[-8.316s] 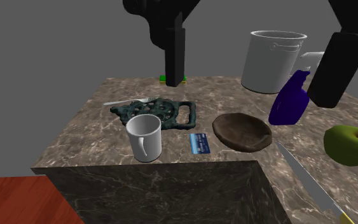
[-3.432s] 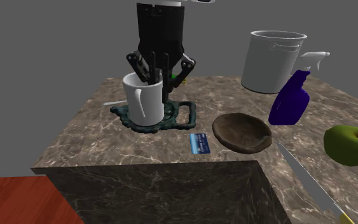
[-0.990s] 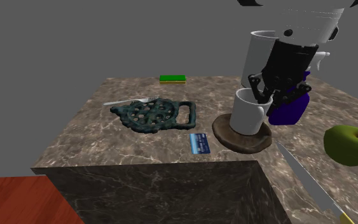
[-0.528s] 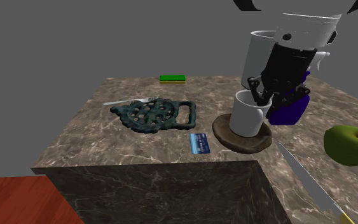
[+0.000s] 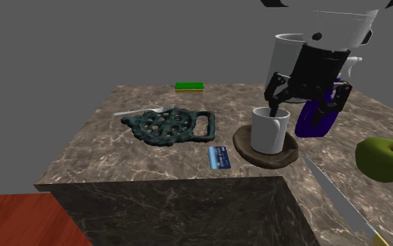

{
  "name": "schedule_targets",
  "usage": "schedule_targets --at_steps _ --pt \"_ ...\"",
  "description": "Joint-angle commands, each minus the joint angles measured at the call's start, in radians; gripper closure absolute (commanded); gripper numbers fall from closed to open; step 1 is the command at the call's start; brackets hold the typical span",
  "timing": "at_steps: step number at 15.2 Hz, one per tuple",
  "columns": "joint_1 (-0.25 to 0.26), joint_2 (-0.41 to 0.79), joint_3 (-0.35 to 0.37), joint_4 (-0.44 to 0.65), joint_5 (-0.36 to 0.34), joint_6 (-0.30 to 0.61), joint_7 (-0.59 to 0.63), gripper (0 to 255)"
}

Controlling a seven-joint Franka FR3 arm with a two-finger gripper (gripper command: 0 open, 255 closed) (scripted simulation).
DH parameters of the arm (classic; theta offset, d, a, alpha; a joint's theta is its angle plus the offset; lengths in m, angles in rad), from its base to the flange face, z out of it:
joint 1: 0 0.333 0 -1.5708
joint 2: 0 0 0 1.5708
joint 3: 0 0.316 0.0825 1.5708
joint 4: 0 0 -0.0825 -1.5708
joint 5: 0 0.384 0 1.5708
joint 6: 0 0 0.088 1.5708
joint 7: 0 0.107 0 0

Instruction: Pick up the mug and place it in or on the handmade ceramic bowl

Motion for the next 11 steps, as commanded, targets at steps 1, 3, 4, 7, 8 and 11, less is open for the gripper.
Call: schedule_targets --at_steps 1,3,4,7,8,11 --pt "-0.001 -0.016 -0.001 0.033 -0.002 -0.049 0.002 0" --pt "-0.003 -0.031 -0.003 0.074 -0.005 -0.106 0.004 0" --pt "-0.002 -0.031 -0.003 0.074 -0.005 -0.106 0.004 0" --pt "-0.002 -0.031 -0.003 0.074 -0.005 -0.106 0.004 0" --pt "-0.002 -0.031 -0.003 0.074 -0.005 -0.106 0.004 0" --pt "-0.002 -0.031 -0.003 0.074 -0.005 -0.106 0.004 0"
